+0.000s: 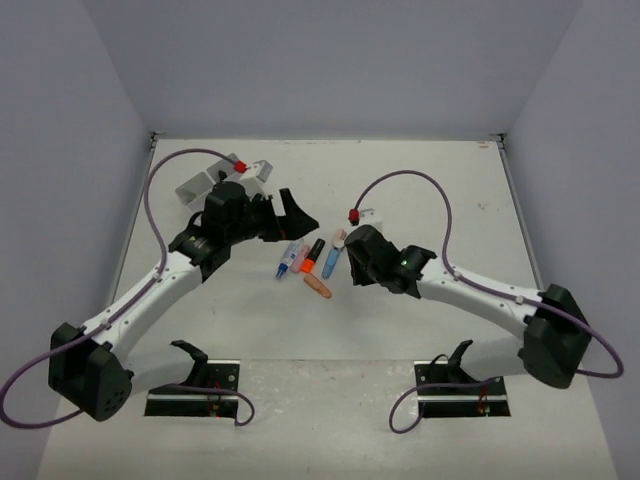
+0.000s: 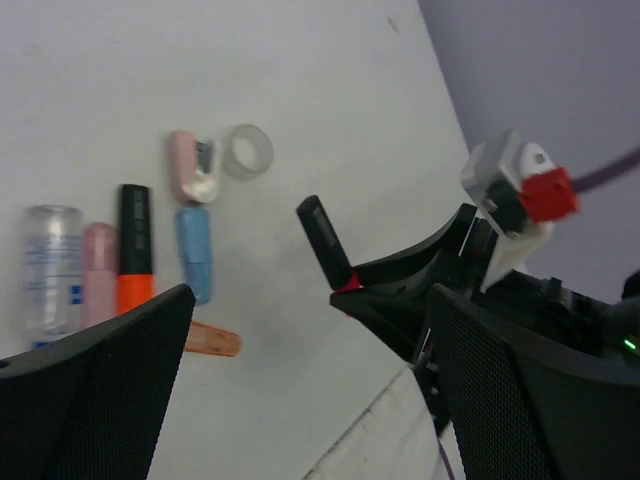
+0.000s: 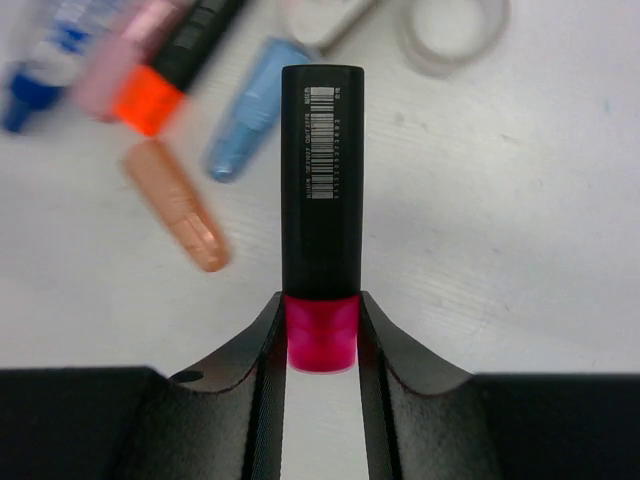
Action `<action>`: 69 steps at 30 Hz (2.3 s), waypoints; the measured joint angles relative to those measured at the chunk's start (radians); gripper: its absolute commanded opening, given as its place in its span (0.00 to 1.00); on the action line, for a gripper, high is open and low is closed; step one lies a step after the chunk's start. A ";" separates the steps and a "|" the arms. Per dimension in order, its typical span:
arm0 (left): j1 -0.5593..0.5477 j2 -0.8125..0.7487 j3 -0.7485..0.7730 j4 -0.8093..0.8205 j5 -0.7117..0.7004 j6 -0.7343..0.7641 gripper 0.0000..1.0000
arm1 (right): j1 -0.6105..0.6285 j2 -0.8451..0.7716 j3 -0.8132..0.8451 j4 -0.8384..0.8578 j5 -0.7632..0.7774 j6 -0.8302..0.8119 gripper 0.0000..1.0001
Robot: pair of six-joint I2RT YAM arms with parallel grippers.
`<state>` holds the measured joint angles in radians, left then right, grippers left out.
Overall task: Sort the stationery into containers
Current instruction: Pick up the pen from the center of the board, then place the pen in the storage box.
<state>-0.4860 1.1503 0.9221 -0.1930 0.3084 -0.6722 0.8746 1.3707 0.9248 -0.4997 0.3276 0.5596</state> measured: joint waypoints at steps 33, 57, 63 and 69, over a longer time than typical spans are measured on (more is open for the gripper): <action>-0.095 0.301 0.320 0.114 -0.122 0.000 0.00 | 0.197 -0.433 -0.145 0.343 0.271 -0.245 0.99; 0.295 0.634 0.472 0.278 -0.873 0.353 0.00 | -0.003 -0.557 -0.265 0.348 0.153 -0.152 0.99; 0.295 0.642 0.445 0.341 -0.871 0.351 0.00 | -0.005 -0.558 -0.270 0.352 0.142 -0.152 0.99; 0.295 0.695 0.441 0.363 -0.855 0.330 0.04 | -0.011 -0.551 -0.271 0.356 0.120 -0.156 0.99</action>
<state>-0.1905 1.8449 1.3628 0.1705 -0.5461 -0.3420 0.8638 0.8201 0.6537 -0.1436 0.4478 0.4032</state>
